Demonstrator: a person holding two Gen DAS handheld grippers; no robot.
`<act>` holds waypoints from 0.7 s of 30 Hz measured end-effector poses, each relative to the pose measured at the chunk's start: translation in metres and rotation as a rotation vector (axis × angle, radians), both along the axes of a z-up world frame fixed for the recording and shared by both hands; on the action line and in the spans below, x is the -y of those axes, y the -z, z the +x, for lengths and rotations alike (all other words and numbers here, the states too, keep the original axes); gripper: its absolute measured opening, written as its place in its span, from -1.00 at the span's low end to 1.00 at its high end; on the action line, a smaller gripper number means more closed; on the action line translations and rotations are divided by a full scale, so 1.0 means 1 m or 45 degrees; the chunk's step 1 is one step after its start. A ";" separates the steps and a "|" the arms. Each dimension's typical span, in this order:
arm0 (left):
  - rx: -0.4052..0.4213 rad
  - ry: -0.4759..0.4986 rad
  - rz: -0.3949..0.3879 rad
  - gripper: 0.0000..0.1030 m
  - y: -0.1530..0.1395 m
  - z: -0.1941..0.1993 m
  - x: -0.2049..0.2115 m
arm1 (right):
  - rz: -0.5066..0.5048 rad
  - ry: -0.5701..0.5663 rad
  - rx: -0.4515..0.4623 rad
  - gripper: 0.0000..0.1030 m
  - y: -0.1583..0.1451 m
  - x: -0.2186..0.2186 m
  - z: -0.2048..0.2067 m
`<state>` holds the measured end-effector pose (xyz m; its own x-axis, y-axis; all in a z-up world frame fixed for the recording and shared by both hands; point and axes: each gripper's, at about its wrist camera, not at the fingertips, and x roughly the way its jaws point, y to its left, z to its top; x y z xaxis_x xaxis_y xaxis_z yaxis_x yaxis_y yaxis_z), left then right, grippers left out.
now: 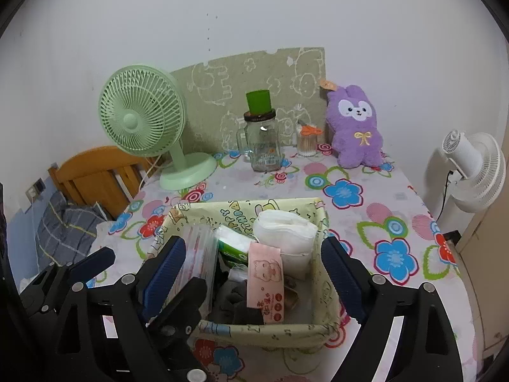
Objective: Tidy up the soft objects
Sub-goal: 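Open both tools and withdraw them up and back from the box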
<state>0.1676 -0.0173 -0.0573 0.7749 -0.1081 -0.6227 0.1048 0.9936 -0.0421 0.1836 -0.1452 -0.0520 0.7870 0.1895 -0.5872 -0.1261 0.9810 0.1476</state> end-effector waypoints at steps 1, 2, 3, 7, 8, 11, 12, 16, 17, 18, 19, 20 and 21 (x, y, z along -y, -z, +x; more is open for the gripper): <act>0.003 0.001 -0.001 0.99 -0.002 -0.002 0.000 | -0.001 0.004 0.005 0.74 -0.002 0.001 -0.003; 0.011 0.001 -0.002 0.99 -0.004 -0.005 0.001 | -0.002 0.007 0.012 0.75 -0.004 0.003 -0.007; 0.015 0.001 -0.003 0.99 -0.005 -0.008 0.001 | -0.004 0.009 0.018 0.75 -0.006 0.004 -0.009; 0.046 -0.001 -0.005 0.99 -0.014 -0.021 0.002 | -0.013 0.033 0.056 0.84 -0.015 0.011 -0.026; 0.056 -0.002 -0.006 0.99 -0.016 -0.026 0.002 | -0.014 0.042 0.065 0.86 -0.018 0.013 -0.029; 0.078 -0.004 -0.004 0.99 -0.022 -0.036 0.002 | -0.020 0.066 0.088 0.89 -0.023 0.019 -0.041; 0.088 -0.007 -0.003 0.99 -0.024 -0.041 0.001 | -0.021 0.071 0.093 0.89 -0.025 0.021 -0.045; 0.117 -0.019 -0.005 0.99 -0.032 -0.055 -0.001 | -0.020 0.091 0.127 0.89 -0.035 0.027 -0.062; 0.122 -0.021 -0.008 0.99 -0.034 -0.058 -0.001 | -0.020 0.099 0.136 0.89 -0.037 0.028 -0.067; 0.131 -0.020 -0.014 0.99 -0.036 -0.062 -0.002 | -0.020 0.108 0.146 0.89 -0.039 0.030 -0.071; 0.141 -0.022 -0.017 0.99 -0.039 -0.067 -0.003 | -0.022 0.115 0.156 0.89 -0.041 0.031 -0.076; 0.153 -0.025 -0.016 0.99 -0.041 -0.072 -0.004 | -0.025 0.122 0.170 0.89 -0.044 0.032 -0.082; 0.161 -0.025 -0.016 0.99 -0.043 -0.075 -0.004 | -0.027 0.126 0.179 0.89 -0.046 0.033 -0.087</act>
